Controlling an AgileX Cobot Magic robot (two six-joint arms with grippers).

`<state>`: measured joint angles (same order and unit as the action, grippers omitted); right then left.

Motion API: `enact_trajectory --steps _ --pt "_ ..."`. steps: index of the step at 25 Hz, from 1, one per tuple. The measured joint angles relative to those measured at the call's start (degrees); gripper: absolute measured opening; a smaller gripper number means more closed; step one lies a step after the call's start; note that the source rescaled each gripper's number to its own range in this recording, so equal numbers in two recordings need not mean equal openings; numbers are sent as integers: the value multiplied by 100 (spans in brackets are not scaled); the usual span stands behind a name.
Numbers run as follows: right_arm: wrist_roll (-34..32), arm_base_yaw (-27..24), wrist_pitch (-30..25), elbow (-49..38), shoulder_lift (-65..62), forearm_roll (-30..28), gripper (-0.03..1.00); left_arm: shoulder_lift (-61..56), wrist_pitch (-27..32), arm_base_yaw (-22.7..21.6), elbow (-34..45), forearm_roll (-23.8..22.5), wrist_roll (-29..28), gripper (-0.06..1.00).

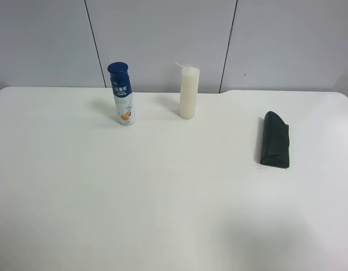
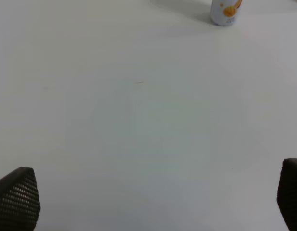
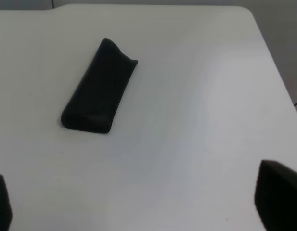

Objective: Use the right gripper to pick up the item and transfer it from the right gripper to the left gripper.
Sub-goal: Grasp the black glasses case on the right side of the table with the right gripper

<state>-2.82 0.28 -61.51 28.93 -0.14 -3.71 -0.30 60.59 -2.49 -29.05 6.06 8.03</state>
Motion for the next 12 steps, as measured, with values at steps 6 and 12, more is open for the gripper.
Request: enact_trajectory --steps 6,12 --pt "0 0 0 0 0 0 100 0 0 0 0 0 0 100" --pt "0 0 0 0 0 0 100 0 0 0 0 0 0 100"
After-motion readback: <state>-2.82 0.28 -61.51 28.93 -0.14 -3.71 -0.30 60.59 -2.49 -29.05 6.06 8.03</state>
